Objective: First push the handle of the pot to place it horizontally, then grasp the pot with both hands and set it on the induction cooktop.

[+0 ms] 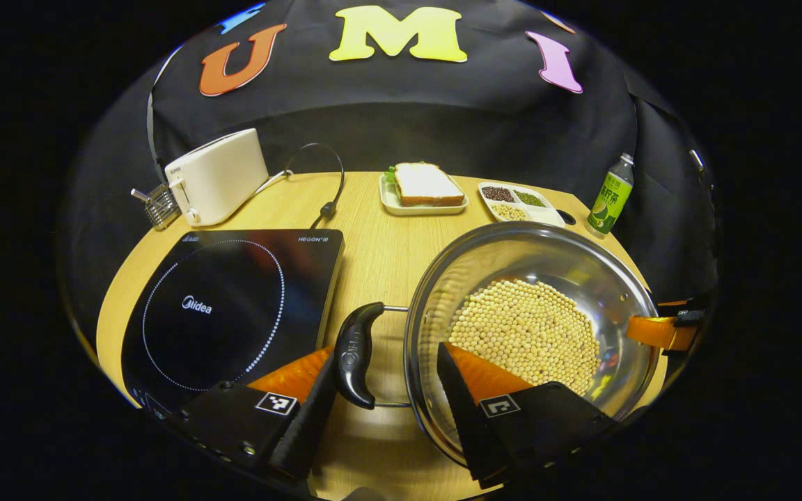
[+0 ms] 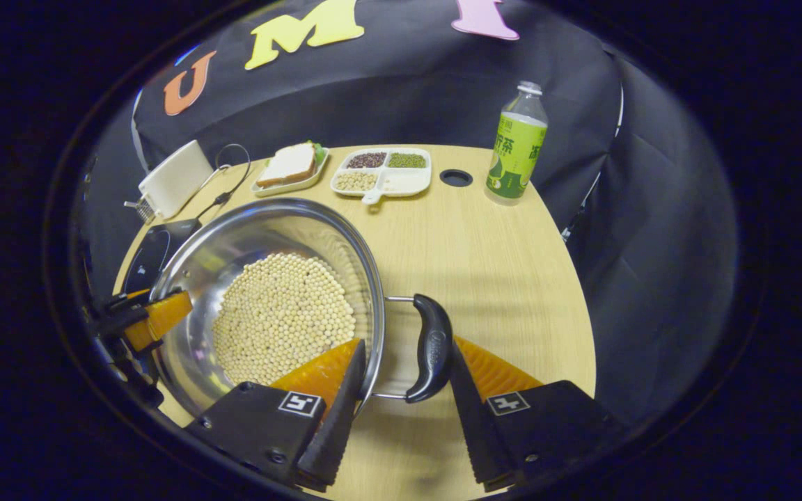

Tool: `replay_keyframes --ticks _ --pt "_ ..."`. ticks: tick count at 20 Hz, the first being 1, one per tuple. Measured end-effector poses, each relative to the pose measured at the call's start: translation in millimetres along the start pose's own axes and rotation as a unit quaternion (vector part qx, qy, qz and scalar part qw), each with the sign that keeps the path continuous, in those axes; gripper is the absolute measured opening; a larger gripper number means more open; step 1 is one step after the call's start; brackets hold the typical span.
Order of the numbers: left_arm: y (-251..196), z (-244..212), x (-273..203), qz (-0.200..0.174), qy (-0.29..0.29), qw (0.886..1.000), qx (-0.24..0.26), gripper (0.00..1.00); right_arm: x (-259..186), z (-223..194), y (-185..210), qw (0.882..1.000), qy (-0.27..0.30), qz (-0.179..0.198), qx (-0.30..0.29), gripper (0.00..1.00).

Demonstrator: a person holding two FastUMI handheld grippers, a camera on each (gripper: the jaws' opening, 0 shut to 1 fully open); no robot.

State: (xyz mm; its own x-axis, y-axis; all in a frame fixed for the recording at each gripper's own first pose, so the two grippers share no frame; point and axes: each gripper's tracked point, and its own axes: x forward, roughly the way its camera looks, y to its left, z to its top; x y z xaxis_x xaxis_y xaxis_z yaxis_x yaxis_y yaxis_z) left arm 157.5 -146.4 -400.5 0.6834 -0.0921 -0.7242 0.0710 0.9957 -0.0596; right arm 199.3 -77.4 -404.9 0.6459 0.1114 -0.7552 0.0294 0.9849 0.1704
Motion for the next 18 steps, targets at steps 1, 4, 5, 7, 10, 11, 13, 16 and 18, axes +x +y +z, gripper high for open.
replay_keyframes --ticks 1,4,5,7,10,11,13,16,18 --pt "-1 -7 3 -0.005 0.015 1.0 -0.011 0.74 0 0 0 1.0 0.004 -0.003 -0.001 0.69" --pt "-3 -10 5 -0.008 0.028 0.999 -0.023 0.66 1 0 -1 1.0 0.016 -0.006 0.003 0.65" --pt "-1 -10 5 -0.003 0.026 1.0 -0.013 0.66 1 0 0 1.0 0.016 -0.005 0.006 0.65" --pt "-1 -9 7 0.005 0.024 1.0 -0.014 0.76 1 2 0 1.0 0.014 -0.003 0.01 0.64" --pt "1 -8 6 0.016 0.019 1.0 -0.003 0.69 0 1 0 1.0 0.01 0.001 0.008 0.63" --pt "3 -5 6 0.017 0.014 1.0 -0.001 0.72 0 1 0 1.0 0.008 0.006 0.008 0.63" --pt "3 2 7 0.016 0.004 1.0 0.004 0.75 -1 2 -2 1.0 0.005 0.012 0.003 0.63" --pt "1 4 8 0.015 0.005 1.0 0.016 0.77 -1 1 -4 1.0 0.009 0.013 -0.007 0.63" --pt "1 3 8 0.019 0.005 1.0 0.021 0.75 -2 1 -3 1.0 0.009 0.01 -0.006 0.63"
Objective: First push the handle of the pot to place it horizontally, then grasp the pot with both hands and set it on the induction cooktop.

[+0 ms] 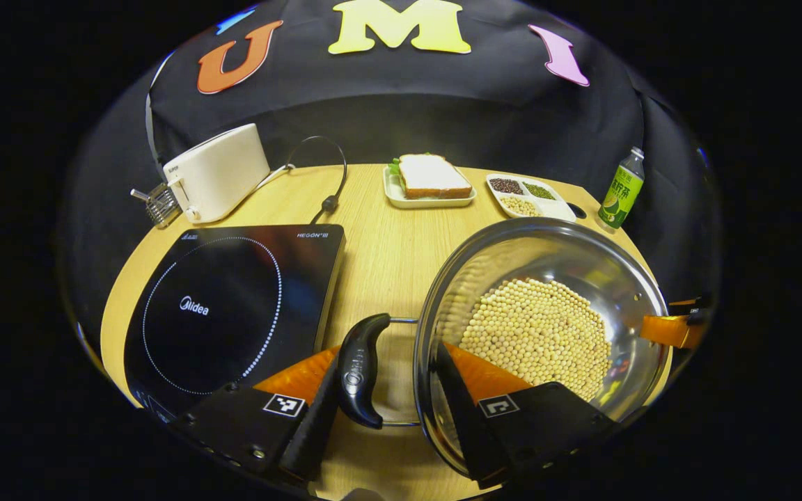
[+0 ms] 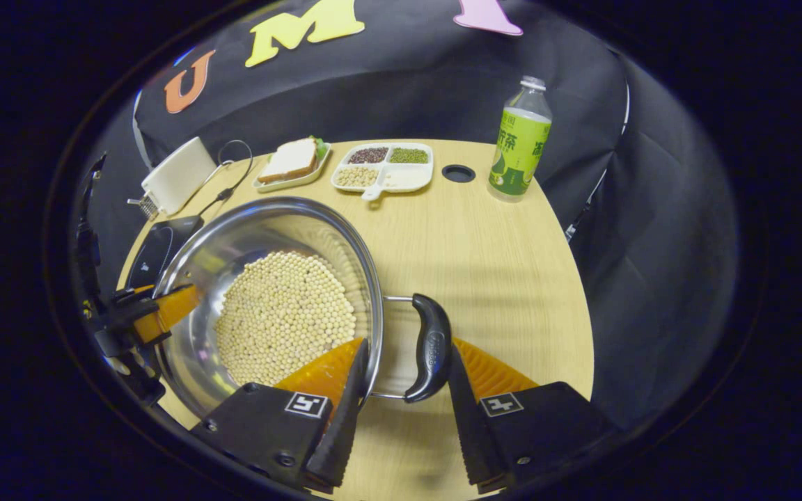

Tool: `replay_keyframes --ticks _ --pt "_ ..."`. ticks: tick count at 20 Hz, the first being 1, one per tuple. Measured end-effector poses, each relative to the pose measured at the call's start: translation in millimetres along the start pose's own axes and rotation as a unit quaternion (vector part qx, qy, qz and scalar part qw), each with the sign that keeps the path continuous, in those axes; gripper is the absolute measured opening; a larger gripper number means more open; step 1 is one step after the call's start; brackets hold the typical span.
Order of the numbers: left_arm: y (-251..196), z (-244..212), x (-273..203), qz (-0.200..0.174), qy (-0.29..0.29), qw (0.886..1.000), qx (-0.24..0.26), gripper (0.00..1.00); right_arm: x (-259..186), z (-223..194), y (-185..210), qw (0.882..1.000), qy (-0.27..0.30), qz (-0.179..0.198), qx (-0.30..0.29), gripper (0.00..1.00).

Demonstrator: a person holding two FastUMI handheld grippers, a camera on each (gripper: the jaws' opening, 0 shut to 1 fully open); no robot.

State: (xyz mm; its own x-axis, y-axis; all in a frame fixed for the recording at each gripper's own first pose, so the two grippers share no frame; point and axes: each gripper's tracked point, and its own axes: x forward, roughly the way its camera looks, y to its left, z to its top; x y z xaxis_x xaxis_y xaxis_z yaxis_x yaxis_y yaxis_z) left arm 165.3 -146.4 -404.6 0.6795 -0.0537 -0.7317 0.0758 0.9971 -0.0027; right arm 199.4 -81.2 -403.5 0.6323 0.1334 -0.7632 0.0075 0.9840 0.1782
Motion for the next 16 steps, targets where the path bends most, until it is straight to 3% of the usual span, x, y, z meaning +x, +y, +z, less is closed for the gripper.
replay_keyframes --ticks 1,2,8,9,10,16 --pt "-1 2 0 -0.001 -0.001 1.0 -0.001 0.85 0 0 0 1.0 0.001 -0.001 0.0 0.63" --pt "-1 0 1 -0.002 0.001 1.0 -0.001 0.74 0 0 0 1.0 0.001 -0.002 0.0 0.63" --pt "-3 5 -5 -0.008 -0.006 1.0 0.009 0.63 -1 -5 0 1.0 0.009 -0.008 0.012 0.6" --pt "-3 8 -7 -0.008 -0.01 1.0 0.015 0.73 -5 -6 1 1.0 0.011 -0.007 0.016 0.59" --pt "-3 9 -9 -0.008 -0.011 1.0 0.016 0.63 -5 -6 0 1.0 0.009 -0.006 0.017 0.58" --pt "4 23 -20 -0.014 -0.017 1.0 0.01 0.63 -23 9 8 1.0 -0.008 -0.01 0.011 0.58"
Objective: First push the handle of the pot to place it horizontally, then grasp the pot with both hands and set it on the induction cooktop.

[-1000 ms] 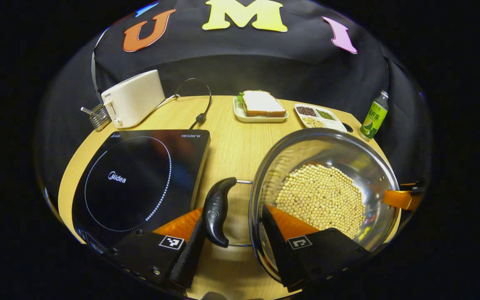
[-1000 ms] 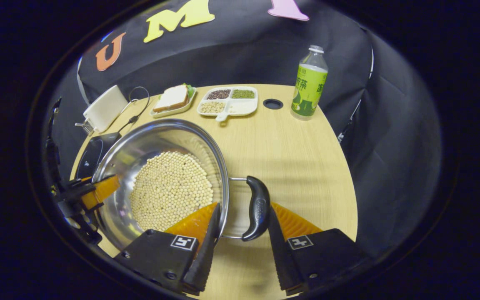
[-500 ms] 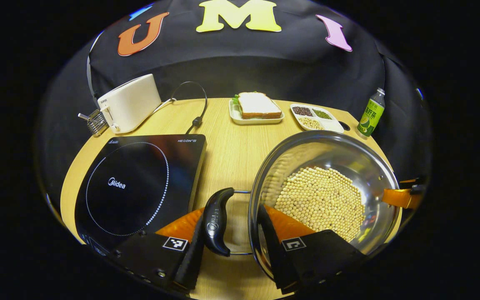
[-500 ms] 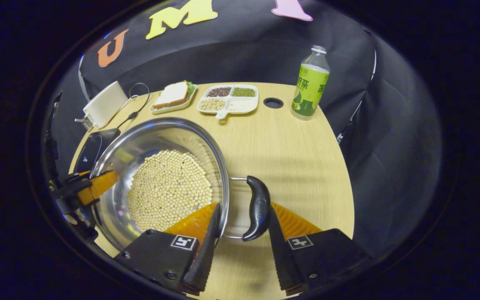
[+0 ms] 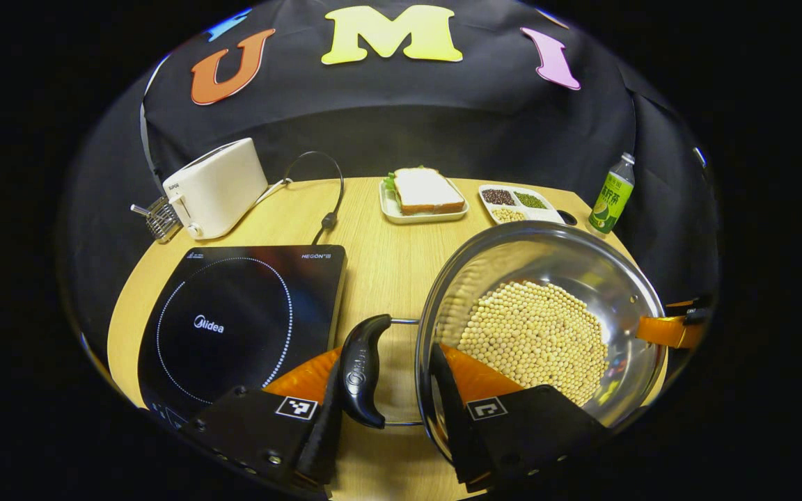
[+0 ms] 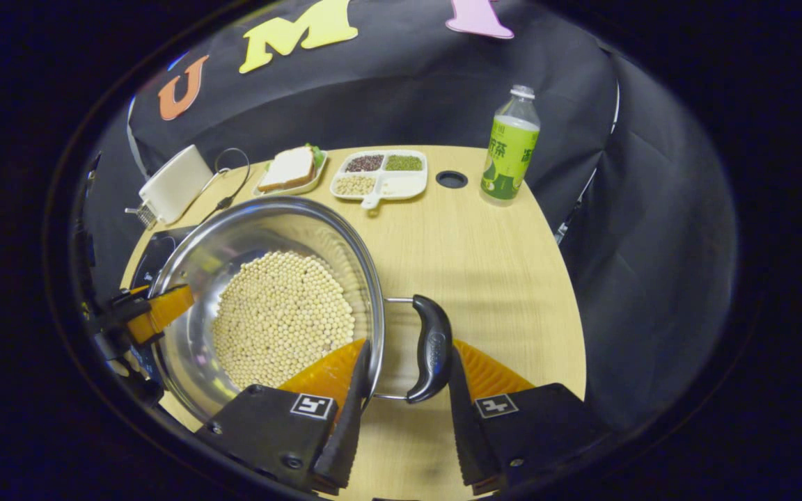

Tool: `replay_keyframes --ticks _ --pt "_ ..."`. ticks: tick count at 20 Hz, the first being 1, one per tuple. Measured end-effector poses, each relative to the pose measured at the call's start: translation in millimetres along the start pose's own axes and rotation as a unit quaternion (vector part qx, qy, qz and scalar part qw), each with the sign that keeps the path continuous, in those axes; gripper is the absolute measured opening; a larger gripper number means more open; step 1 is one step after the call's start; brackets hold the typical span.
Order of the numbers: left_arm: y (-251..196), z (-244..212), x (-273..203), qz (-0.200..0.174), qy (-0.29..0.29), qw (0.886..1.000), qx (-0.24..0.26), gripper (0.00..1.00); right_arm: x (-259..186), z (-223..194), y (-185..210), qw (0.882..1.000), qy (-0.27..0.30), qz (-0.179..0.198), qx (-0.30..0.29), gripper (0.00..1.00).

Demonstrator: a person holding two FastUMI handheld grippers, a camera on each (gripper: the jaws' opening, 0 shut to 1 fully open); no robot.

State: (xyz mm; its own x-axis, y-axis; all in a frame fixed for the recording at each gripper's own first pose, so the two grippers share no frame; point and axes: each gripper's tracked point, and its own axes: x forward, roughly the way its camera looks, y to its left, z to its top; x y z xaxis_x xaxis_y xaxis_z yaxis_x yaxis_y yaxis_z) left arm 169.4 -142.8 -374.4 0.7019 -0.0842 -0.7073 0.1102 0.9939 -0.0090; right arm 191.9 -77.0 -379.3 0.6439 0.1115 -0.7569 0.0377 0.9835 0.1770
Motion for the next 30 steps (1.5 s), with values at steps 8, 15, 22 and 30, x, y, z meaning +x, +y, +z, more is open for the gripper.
replay_keyframes --ticks 8,15,22,30 --pt "33 20 -22 0.002 -0.019 1.0 0.004 0.63 -24 15 36 1.0 -0.019 0.005 -0.002 0.58" --pt "80 25 -38 0.008 -0.027 1.0 -0.009 0.63 -38 23 87 0.999 -0.027 0.01 -0.013 0.58" --pt "141 26 -51 0.02 -0.03 0.999 -0.016 0.63 -42 26 152 0.999 -0.029 0.018 -0.023 0.58" --pt "215 20 -51 0.032 -0.022 0.999 -0.019 0.63 -33 22 227 0.999 -0.02 0.026 -0.028 0.58"
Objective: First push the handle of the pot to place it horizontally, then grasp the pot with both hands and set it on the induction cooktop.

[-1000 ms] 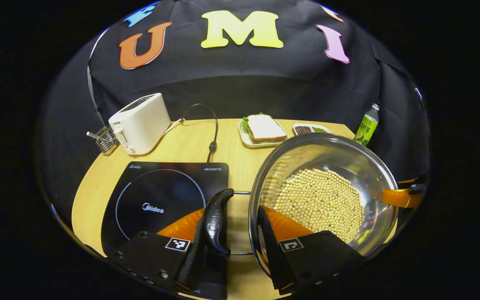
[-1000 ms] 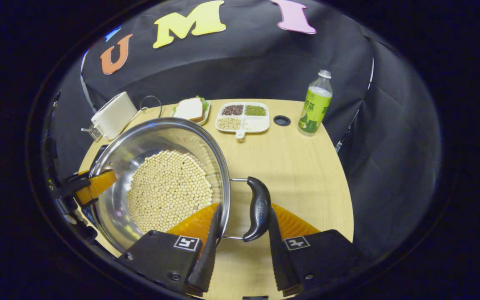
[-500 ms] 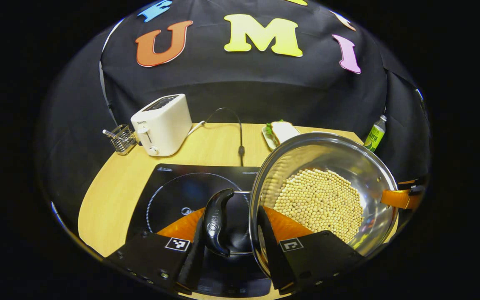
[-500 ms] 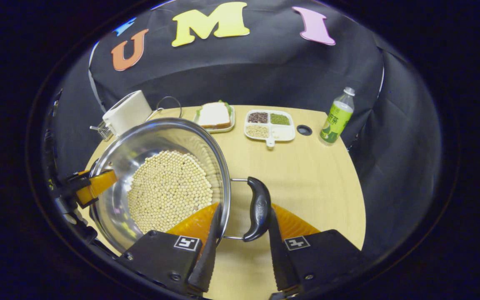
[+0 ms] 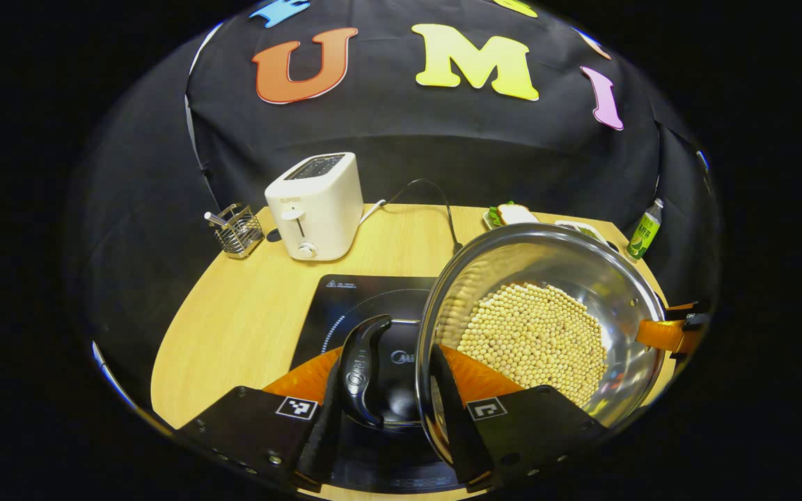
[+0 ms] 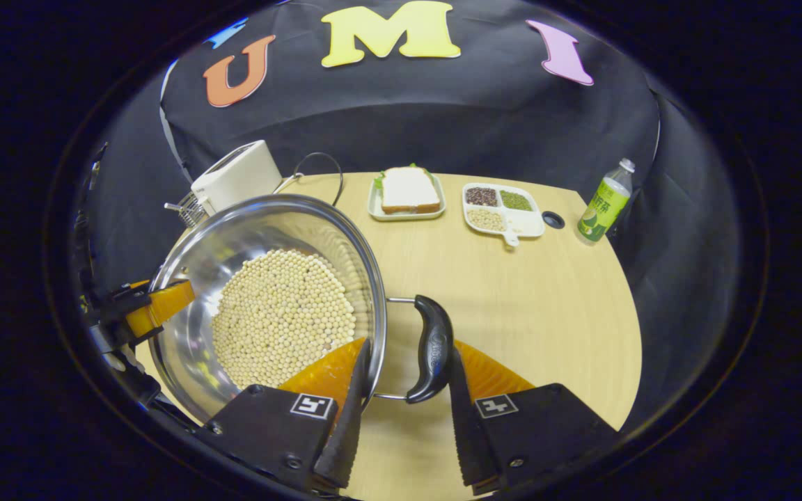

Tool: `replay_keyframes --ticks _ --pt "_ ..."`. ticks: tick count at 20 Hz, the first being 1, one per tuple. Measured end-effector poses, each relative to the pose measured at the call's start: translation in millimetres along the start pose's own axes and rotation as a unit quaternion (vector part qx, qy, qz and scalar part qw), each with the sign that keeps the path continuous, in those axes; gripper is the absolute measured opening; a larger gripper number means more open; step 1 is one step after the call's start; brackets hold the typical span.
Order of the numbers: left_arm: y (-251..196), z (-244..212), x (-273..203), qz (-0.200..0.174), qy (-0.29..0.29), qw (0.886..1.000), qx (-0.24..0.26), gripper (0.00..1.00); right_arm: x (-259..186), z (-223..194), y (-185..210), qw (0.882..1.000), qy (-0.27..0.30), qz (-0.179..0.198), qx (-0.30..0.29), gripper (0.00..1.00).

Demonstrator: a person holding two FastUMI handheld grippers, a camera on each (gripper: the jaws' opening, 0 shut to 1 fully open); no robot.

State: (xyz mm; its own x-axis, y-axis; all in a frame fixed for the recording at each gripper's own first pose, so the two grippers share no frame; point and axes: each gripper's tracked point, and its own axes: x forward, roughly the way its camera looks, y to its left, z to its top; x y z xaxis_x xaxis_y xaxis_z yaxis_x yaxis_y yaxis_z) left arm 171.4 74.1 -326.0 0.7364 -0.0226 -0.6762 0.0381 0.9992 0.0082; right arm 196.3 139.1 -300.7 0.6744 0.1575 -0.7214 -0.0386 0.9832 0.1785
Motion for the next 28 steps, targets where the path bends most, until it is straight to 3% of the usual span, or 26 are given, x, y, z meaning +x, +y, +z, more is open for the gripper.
replay_keyframes --ticks 10,23,24,25,26,27,28 --pt "74 3 16 0.009 0.005 1.0 0.007 0.63 25 5 78 1.0 0.016 0.004 0.0 0.58" --pt "99 -9 39 0.009 0.018 1.0 -0.004 0.63 42 7 105 1.0 0.015 -0.009 0.006 0.58" --pt "98 -13 42 0.004 0.027 1.0 -0.01 0.64 40 6 105 1.0 0.015 -0.012 0.006 0.59" --pt "97 -11 39 0.001 0.02 1.0 -0.01 0.77 40 6 103 1.0 0.015 -0.015 0.004 0.59" --pt "98 -12 41 0.001 0.02 1.0 -0.004 0.67 40 5 103 1.0 0.014 -0.015 0.01 0.62" --pt "98 -12 40 0.001 0.021 1.0 0.002 0.67 40 4 103 1.0 0.012 -0.016 0.016 0.63" --pt "97 -11 42 0.003 0.018 1.0 0.004 0.78 40 4 102 1.0 0.011 -0.018 0.017 0.63"
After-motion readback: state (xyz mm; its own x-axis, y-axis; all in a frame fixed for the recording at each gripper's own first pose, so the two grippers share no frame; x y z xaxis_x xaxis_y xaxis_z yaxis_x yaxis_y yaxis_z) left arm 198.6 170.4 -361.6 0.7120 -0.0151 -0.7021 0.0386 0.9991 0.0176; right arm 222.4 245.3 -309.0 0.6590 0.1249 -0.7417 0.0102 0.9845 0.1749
